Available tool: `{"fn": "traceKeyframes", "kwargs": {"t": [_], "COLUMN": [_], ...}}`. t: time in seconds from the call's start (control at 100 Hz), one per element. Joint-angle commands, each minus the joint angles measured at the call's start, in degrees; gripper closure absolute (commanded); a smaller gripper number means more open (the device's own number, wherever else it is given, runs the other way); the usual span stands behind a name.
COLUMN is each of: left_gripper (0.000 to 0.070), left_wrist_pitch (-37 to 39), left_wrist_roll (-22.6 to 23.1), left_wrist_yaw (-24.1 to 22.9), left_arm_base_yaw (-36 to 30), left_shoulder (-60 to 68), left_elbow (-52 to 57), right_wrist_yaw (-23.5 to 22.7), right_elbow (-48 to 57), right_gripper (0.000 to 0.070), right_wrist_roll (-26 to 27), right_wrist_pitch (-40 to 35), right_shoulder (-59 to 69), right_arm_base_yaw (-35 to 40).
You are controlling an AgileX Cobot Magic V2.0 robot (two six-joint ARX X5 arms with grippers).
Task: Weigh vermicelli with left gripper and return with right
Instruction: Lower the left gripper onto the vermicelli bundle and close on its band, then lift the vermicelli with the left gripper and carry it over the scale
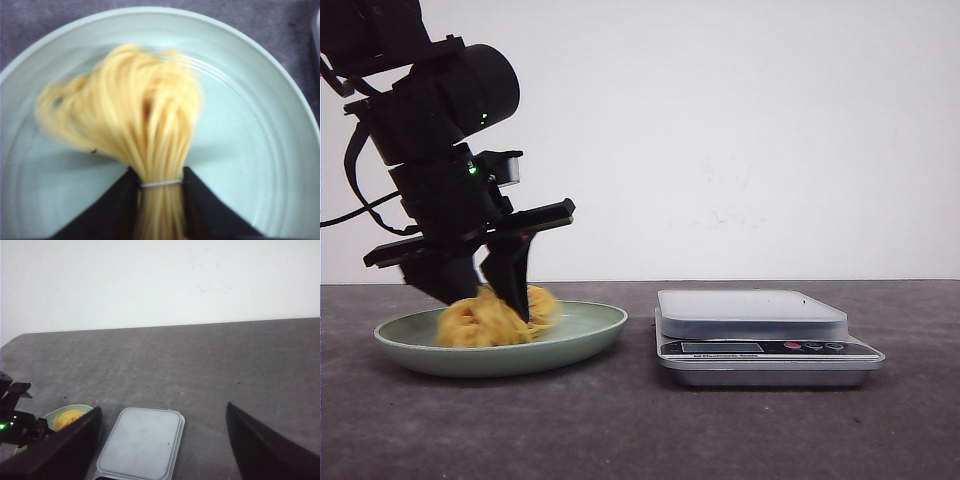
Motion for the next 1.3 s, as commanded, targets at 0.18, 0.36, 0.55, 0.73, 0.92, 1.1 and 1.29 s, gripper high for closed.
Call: {"fn": "traceKeyframes", "kwargs": {"t": [0.18, 0.36, 0.55, 0.73, 0.92, 1.1, 1.29], "left_gripper": [0.0689, 0.0689, 0.0689, 0.0689, 0.0689, 0.0689, 0.0689], "left_wrist_pitch": [-0.3, -0.2, 0.5, 3.1, 7.3, 7.5, 7.6], "left_wrist_roll": [1.1, 1.1, -2.3, -5.1, -9.4, -12.8, -15.0], "left_wrist_yaw": [0.0, -0.1, 6.9, 8.7, 8.5, 8.5, 8.8], "left_arm_base_yaw": [-0.3, -0.3, -1.3, -5.6, -10.7, -13.1, -14.3], "left_shoulder": [0.1, -6.8, -16.1, -17.9, -11.9, -3.0, 5.7], "left_elbow": [1.6, 1.8, 3.0, 7.6, 15.0, 20.9, 21.9], "right_wrist_yaw": [-0.2, -0.2, -0.2, -0.3, -1.5, -1.5, -1.5], "right_elbow": [1.2, 1.2, 1.2, 1.2, 1.7, 2.6, 3.2], "right_gripper": [0.02, 0.02, 0.02, 0.02, 0.02, 0.02, 0.02], "right_wrist_roll": [-0.4, -0.5, -0.5, -0.2, 0.2, 0.2, 0.2], "right_wrist_pitch": [0.4, -0.3, -0.6, -0.5, -0.6, -0.7, -0.8], "right_shoulder": [0.2, 0.2, 0.2, 0.2, 0.2, 0.2, 0.2], "right_arm_base_yaw": [-0.1, -0.1, -0.1, -0.1, -0.1, -0.1, -0.1]}}
